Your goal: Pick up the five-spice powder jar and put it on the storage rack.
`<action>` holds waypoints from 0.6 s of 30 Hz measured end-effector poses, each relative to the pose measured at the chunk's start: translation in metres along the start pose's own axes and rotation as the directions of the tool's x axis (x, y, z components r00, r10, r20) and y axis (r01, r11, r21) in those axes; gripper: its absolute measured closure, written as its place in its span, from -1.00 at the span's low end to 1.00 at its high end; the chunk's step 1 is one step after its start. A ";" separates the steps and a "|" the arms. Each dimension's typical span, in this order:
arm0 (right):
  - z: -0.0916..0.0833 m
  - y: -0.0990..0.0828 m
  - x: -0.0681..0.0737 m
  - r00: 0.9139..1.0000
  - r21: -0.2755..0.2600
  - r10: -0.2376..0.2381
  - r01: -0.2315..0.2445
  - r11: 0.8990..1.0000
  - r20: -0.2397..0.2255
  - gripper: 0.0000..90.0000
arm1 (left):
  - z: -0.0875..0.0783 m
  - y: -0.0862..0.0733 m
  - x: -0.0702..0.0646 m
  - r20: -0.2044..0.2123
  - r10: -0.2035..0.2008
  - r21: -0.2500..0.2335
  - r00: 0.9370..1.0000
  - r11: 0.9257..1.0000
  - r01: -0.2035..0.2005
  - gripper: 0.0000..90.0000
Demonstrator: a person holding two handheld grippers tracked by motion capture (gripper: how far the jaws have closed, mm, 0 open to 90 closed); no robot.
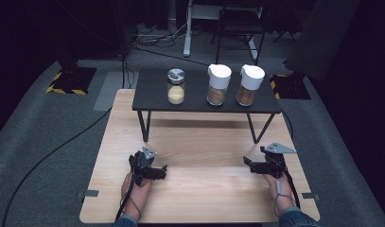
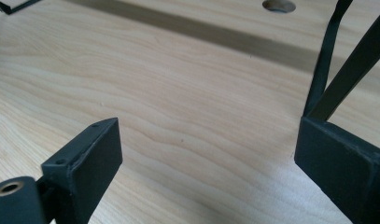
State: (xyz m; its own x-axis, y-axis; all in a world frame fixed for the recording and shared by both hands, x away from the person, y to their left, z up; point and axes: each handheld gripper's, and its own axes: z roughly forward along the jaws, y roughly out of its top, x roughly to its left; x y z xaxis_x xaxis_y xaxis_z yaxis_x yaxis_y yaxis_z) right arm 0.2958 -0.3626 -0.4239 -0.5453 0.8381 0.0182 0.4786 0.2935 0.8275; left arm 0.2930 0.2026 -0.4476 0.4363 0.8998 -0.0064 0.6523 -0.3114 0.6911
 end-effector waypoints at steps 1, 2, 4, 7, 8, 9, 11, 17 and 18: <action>0.001 -0.001 0.000 1.000 0.003 0.001 -0.001 1.000 0.000 -0.83 | 0.000 0.000 0.000 0.000 0.000 0.000 1.000 1.000 0.000 -0.98; 0.002 -0.003 0.000 1.000 0.007 0.005 -0.005 1.000 0.000 -0.84 | 0.000 0.000 0.000 0.000 0.000 0.000 1.000 1.000 0.000 -0.98; 0.003 -0.006 -0.001 1.000 0.013 0.005 -0.005 1.000 0.002 -0.84 | 0.000 0.000 0.000 0.000 0.000 0.000 1.000 1.000 0.000 -0.98; 0.005 -0.010 -0.001 1.000 0.022 0.013 -0.013 1.000 0.005 -0.84 | 0.000 0.000 0.000 0.000 0.000 0.000 1.000 1.000 0.000 -0.98; 0.006 -0.012 -0.002 1.000 0.022 0.015 -0.016 1.000 0.006 -0.84 | 0.000 0.000 0.000 0.000 0.000 0.000 1.000 1.000 0.000 -0.98; 0.007 -0.014 -0.003 1.000 0.025 0.022 -0.022 0.999 0.008 -0.84 | 0.000 0.000 0.000 0.000 0.000 0.000 1.000 1.000 0.000 -0.98; 0.008 -0.017 -0.003 1.000 0.031 0.028 -0.029 0.999 0.011 -0.84 | 0.000 0.000 0.000 0.000 0.000 0.000 1.000 1.000 0.000 -0.98; 0.010 -0.023 -0.004 0.999 0.049 0.035 -0.036 0.998 0.021 -0.84 | 0.000 0.000 0.000 0.000 0.000 0.000 1.000 1.000 0.000 -0.98; 0.011 -0.023 -0.004 0.999 0.052 0.036 -0.037 0.998 0.021 -0.84 | 0.000 0.000 0.000 0.000 0.000 0.000 1.000 1.000 0.000 -0.98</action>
State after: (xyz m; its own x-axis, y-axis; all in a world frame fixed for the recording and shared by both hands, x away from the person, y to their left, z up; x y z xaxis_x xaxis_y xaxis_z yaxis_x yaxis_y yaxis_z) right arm 0.2944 -0.3683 -0.4492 -0.5132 0.8575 0.0357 0.5332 0.2860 0.7962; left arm 0.2930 0.2026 -0.4476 0.4364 0.8998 -0.0062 0.6523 -0.3116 0.6910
